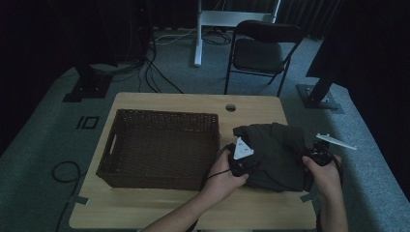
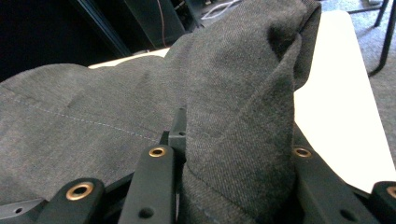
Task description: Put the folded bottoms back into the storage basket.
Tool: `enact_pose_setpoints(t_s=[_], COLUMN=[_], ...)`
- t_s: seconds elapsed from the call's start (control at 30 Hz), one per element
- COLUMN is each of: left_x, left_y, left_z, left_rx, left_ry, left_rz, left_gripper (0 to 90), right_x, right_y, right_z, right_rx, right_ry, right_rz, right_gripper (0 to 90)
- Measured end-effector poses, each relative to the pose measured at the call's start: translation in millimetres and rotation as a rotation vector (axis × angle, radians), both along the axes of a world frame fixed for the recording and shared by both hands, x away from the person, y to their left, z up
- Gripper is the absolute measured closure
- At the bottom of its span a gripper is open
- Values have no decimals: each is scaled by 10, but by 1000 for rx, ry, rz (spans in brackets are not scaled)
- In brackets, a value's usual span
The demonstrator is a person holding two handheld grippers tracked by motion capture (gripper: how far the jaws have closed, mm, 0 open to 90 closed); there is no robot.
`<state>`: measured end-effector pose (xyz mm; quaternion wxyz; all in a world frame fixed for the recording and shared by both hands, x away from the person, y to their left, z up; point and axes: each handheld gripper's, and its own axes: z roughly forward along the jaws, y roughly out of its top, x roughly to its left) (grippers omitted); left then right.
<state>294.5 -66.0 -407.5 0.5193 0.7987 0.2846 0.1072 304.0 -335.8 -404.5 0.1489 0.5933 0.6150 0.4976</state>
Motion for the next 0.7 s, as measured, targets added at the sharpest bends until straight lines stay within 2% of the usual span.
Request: enact_pose_setpoints(t_s=[0.17, 0.2, 0.23, 0.27, 0.37, 0.43, 0.5, 0.7], left_x=[29, 29, 38, 43, 58, 58, 67, 77], left_y=[69, 69, 103, 118, 170, 170, 234, 382], left_z=[178, 178, 270, 301, 384, 384, 469, 627], left_rx=[-6, -6, -8, -11, -23, -23, -37, -36], left_ry=[-24, -24, -38, -39, -42, -42, -55, -81], left_rz=[8, 8, 12, 11, 16, 16, 24, 41], left_gripper=[746, 746, 746, 746, 746, 746, 746, 746], right_x=[38, 38, 58, 66, 82, 87, 100, 146], right_y=[57, 57, 87, 98, 130, 142, 182, 308], right_z=[202, 202, 289, 325, 423, 452, 535, 701], right_rx=[16, 16, 14, 18, 20, 22, 22, 29], right_ry=[-34, -34, -47, -53, -67, -71, -83, -106], right_rz=[6, 6, 10, 12, 21, 23, 29, 46], right_gripper=[674, 674, 674, 674, 674, 674, 674, 674])
